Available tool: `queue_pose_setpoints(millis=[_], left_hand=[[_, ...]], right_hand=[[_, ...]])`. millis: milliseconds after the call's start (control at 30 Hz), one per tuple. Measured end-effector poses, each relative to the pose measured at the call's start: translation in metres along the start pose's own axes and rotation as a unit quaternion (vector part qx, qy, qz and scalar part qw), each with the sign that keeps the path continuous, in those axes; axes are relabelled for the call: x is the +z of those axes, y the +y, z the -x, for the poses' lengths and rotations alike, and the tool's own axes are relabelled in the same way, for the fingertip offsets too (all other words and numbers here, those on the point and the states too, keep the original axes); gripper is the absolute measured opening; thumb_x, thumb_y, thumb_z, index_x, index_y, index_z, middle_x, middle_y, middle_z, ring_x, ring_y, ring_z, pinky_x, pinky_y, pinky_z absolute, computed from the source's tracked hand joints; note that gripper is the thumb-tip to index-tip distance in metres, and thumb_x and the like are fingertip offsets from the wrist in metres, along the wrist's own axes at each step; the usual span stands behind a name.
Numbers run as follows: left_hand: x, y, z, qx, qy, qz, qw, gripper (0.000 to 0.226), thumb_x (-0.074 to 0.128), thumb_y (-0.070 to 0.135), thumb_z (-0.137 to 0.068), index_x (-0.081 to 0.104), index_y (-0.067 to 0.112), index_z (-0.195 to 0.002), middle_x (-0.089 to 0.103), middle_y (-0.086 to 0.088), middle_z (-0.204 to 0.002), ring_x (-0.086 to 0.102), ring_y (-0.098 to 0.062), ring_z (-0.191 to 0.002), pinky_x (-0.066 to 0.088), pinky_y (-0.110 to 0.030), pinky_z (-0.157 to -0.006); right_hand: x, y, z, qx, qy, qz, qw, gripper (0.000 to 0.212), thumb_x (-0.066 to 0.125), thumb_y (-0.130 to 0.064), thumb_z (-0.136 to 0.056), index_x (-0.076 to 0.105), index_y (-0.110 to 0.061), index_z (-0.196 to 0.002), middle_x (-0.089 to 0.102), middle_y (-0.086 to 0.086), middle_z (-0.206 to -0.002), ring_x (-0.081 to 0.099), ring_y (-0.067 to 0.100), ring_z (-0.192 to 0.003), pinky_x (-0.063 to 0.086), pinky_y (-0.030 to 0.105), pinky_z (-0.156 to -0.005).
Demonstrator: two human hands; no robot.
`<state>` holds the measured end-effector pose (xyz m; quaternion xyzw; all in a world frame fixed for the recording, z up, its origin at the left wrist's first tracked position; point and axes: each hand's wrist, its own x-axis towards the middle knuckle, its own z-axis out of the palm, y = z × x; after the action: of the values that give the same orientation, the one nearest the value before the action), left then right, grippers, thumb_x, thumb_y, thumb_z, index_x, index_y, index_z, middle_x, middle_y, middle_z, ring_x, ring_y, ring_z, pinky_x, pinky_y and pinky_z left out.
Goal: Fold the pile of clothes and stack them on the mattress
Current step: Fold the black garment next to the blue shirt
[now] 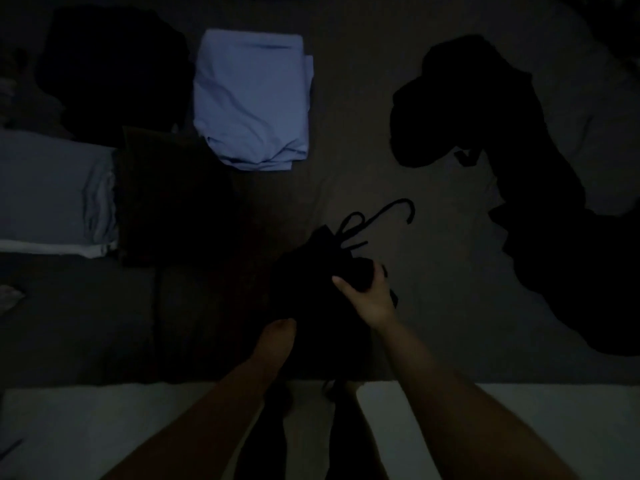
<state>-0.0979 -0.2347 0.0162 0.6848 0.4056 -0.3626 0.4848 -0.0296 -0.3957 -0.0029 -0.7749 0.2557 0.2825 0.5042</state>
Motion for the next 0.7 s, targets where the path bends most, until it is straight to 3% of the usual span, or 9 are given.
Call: queue_pose_setpoints(millis=[67,133,233,300,367,433,533,600,700], left_hand=[[0.003,-0.005,-0.002,0.011,-0.004,-0.034,0.999,0.039,0.041,0.015,-0.100,0.043,0.000,-0.135,0.046,-0.017,-0.140,0.043,-0.031,-0.129,0.035,-0.030,-0.104],[0.006,-0.009,0.004,0.043,0.015,-0.088,0.995,0.043,0.048,0.021,-0.097,0.044,0.004,-0.136,0.047,-0.017,-0.138,0.044,-0.031,-0.128,0.032,-0.029,-0.105],[0.011,0.004,0.006,0.105,0.143,-0.066,0.982,0.052,0.054,0.033,-0.087,0.051,0.004,-0.130,0.053,-0.021,-0.128,0.049,-0.033,-0.121,0.036,-0.039,-0.106],[0.011,0.024,0.007,0.125,0.138,0.028,0.982,0.045,0.053,0.035,-0.092,0.055,0.005,-0.125,0.057,-0.010,-0.123,0.052,-0.023,-0.116,0.038,-0.035,-0.105],[0.011,0.044,0.003,0.119,0.048,0.126,0.984,0.057,0.058,0.048,-0.087,0.053,0.009,-0.129,0.056,0.000,-0.124,0.053,-0.016,-0.115,0.037,-0.034,-0.107],[0.010,0.055,-0.005,0.078,0.047,0.146,0.985,0.083,0.068,0.058,-0.070,0.049,0.009,-0.134,0.056,-0.006,-0.129,0.053,-0.021,-0.119,0.039,-0.037,-0.107],[0.004,0.053,-0.012,0.069,0.107,0.127,0.984,0.046,0.060,0.016,-0.088,0.051,-0.002,-0.129,0.056,-0.020,-0.127,0.053,-0.032,-0.118,0.041,-0.033,-0.101],[0.000,0.055,-0.011,0.070,0.125,0.149,0.979,0.041,0.046,0.005,-0.094,0.045,-0.002,-0.134,0.051,-0.021,-0.133,0.049,-0.033,-0.122,0.038,-0.035,-0.104],[-0.005,0.065,0.003,0.093,0.083,0.154,0.980,0.040,0.044,0.007,-0.096,0.044,0.002,-0.136,0.053,-0.016,-0.129,0.051,-0.028,-0.120,0.040,-0.025,-0.091]], right_hand=[[0.007,-0.002,-0.013,0.057,-0.032,-0.066,0.996,0.118,0.082,-0.053,-0.058,0.016,-0.022,-0.150,0.036,0.005,-0.148,0.041,0.025,-0.132,0.039,0.045,-0.108],[0.011,-0.006,-0.016,0.093,-0.089,-0.088,0.988,0.095,0.078,-0.032,-0.075,0.022,-0.014,-0.149,0.040,0.008,-0.145,0.044,0.028,-0.129,0.040,0.042,-0.106],[0.020,-0.014,-0.007,0.025,-0.135,-0.002,0.991,0.047,0.063,-0.017,-0.090,0.049,-0.007,-0.133,0.055,0.012,-0.132,0.054,0.026,-0.117,0.043,0.033,-0.102],[0.025,-0.017,0.005,-0.061,-0.135,0.048,0.988,0.032,0.058,-0.010,-0.091,0.059,-0.006,-0.123,0.060,0.013,-0.123,0.057,0.026,-0.112,0.045,0.027,-0.095],[0.028,-0.016,0.019,-0.156,-0.180,0.137,0.961,0.032,0.058,-0.006,-0.089,0.062,-0.008,-0.121,0.057,0.012,-0.120,0.055,0.025,-0.112,0.043,0.023,-0.091],[0.029,-0.011,0.037,-0.218,-0.236,0.196,0.926,0.043,0.062,-0.005,-0.086,0.056,-0.011,-0.128,0.050,0.009,-0.132,0.048,0.019,-0.122,0.036,0.017,-0.097],[0.018,-0.006,0.060,-0.222,-0.296,0.170,0.913,0.050,0.062,-0.011,-0.088,0.048,-0.015,-0.136,0.049,-0.001,-0.137,0.045,0.010,-0.125,0.034,0.016,-0.102],[0.005,-0.002,0.063,-0.160,-0.249,0.115,0.948,0.034,0.059,-0.015,-0.091,0.060,-0.016,-0.125,0.059,-0.005,-0.125,0.057,0.010,-0.109,0.047,0.023,-0.093],[-0.016,0.005,0.049,-0.103,-0.038,0.089,0.990,0.010,0.062,-0.026,-0.089,0.067,-0.019,-0.094,0.069,-0.002,-0.106,0.064,0.012,-0.091,0.053,0.031,-0.077]])
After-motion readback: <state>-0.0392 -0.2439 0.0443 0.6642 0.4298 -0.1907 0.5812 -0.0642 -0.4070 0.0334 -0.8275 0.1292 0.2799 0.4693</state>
